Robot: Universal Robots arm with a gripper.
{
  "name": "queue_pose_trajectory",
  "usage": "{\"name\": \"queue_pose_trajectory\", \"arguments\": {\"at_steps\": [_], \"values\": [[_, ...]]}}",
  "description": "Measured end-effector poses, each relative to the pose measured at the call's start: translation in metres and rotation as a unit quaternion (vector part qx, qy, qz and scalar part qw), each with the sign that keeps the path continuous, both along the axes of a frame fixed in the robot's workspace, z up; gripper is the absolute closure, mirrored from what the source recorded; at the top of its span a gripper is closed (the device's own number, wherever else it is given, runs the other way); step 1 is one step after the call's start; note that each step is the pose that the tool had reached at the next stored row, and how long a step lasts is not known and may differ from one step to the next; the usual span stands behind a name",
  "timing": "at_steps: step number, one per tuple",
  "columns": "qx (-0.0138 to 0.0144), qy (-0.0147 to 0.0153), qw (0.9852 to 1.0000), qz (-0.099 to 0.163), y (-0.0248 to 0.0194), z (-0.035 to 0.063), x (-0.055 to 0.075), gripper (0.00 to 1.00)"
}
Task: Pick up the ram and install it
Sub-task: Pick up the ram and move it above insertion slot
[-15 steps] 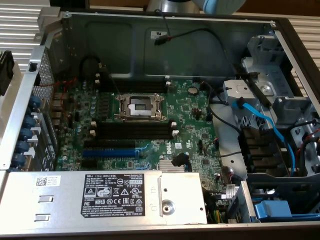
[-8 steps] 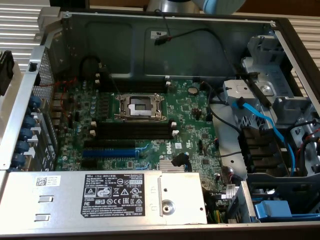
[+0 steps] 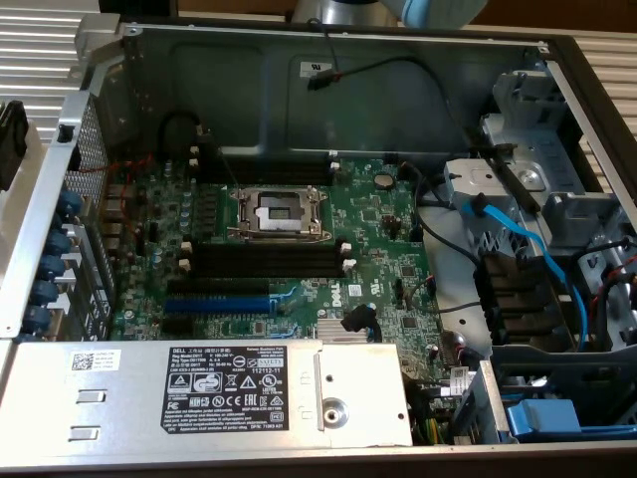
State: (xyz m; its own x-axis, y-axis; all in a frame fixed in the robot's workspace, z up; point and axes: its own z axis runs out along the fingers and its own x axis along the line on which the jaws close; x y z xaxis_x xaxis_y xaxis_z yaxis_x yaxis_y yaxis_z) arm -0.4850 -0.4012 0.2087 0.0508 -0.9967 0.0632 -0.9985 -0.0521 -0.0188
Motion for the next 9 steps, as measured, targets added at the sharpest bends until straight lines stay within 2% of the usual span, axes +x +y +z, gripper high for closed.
{"name": "queue_pose_trajectory", "arguments": {"at_steps": [9], "values": [[0.0,-0.0005,1.0,0.0,0.0002,-0.0025,0.0004,0.76]]}}
